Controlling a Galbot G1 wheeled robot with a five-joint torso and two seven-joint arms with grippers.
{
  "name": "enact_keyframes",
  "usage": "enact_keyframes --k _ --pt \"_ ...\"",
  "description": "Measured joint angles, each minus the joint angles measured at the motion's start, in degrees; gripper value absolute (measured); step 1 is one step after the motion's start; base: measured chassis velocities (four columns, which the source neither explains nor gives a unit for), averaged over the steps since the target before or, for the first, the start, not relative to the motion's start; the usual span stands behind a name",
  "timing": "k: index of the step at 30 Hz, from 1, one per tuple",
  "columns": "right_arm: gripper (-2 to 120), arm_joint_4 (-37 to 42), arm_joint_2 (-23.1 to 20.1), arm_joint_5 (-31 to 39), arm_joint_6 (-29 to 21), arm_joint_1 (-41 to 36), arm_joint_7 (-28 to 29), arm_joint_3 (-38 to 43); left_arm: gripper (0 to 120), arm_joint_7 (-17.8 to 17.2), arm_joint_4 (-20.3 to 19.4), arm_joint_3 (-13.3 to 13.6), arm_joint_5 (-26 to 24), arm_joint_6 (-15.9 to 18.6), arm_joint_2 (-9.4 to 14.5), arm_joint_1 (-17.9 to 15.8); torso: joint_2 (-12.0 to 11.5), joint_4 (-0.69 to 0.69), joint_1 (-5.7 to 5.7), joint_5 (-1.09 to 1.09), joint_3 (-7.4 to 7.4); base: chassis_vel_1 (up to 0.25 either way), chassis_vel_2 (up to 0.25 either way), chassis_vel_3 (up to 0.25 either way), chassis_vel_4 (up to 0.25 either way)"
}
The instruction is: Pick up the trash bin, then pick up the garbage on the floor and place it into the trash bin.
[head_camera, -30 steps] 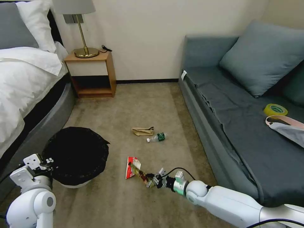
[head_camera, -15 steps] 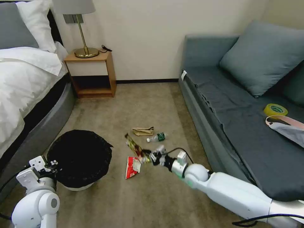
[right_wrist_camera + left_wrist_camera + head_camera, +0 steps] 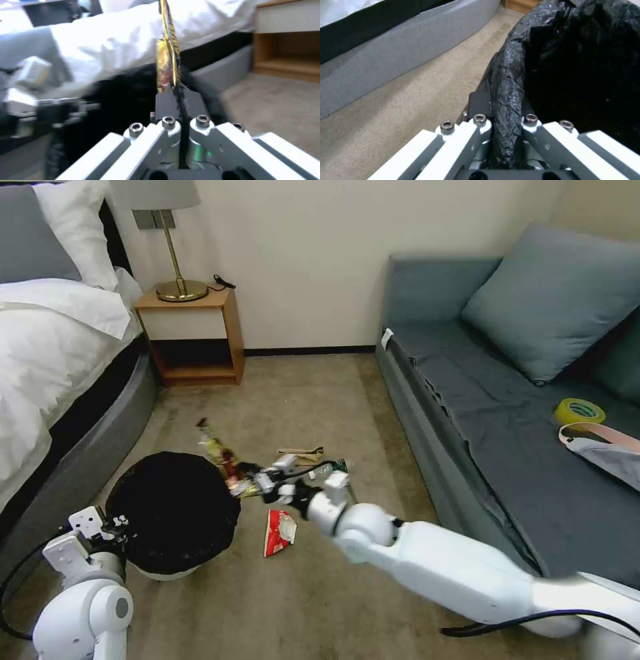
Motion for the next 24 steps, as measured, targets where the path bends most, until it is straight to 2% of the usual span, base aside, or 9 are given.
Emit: enact_keyframes --k 11,21,24 --pt "0 -6.18 5.15 -2.27 0.25 1.64 1.12 -5.98 4 0.00 -0.55 0.42 0.38 0.06 -0.43 0.00 0.00 -0.02 0.00 -0.01 0.00 0.000 0.000 0.000 0.000" --pt "0 -9.21 6.63 -3.86 0.26 3.03 1.70 -9.08 4 0.01 -1.48 0.84 0.95 0.13 -0.99 0.05 0.00 -0.02 0.00 0.00 0.00 0.000 0.000 0.000 0.000" --pt "12 -9.22 6.73 -4.20 0.03 3.00 1.76 -9.10 4 0.02 -1.64 0.83 1.07 0.13 -1.15 0.15 0.00 -0.02 0.00 0.00 0.00 0.000 0.000 0.000 0.000"
